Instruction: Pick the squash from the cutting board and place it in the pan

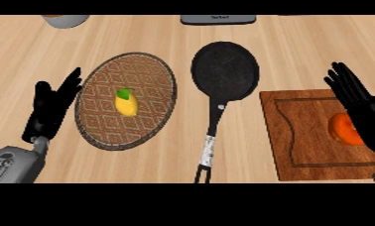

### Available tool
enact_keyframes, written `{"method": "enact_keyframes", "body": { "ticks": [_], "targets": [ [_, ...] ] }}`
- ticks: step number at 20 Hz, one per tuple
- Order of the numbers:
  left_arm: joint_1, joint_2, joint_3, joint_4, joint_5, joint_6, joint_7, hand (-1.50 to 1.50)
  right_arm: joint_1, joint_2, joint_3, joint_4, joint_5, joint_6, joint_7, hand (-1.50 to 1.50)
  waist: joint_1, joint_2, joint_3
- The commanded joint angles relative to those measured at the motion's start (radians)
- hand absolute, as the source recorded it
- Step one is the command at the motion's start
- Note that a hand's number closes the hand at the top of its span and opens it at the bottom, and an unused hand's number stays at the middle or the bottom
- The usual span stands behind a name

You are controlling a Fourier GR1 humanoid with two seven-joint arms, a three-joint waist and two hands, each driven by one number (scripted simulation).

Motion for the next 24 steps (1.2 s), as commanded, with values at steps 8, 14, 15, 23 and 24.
{"method": "enact_keyframes", "body": {
  "ticks": [8, 14, 15, 23, 24],
  "targets": [
    [0.086, -0.002, -0.009, -0.098, -0.090, 0.079, -0.079, 0.00, 0.032, -0.142, -0.293, 0.243, 0.079, -0.340, 0.163, -1.50, -0.026, 0.020, -0.036],
    [0.221, -0.021, -0.035, -0.216, -0.131, 0.121, -0.130, 0.00, 0.234, -0.195, -0.351, 0.117, 0.044, -0.327, 0.303, -1.50, -0.014, 0.010, -0.032],
    [0.211, -0.069, -0.063, -0.168, -0.162, 0.151, -0.152, 0.00, 0.240, -0.234, -0.312, 0.111, 0.100, -0.315, 0.313, -1.50, -0.017, 0.013, -0.033],
    [0.241, -0.040, -0.050, -0.257, -0.171, 0.129, -0.095, 0.00, 0.217, -0.473, -0.306, 0.084, 0.075, 0.008, 0.431, -1.50, 0.005, 0.015, -0.030],
    [0.229, -0.058, -0.043, -0.209, -0.157, 0.107, -0.123, 0.00, 0.184, -0.472, -0.267, 0.083, 0.096, 0.023, 0.434, -1.50, 0.008, 0.018, -0.031]
  ]
}}
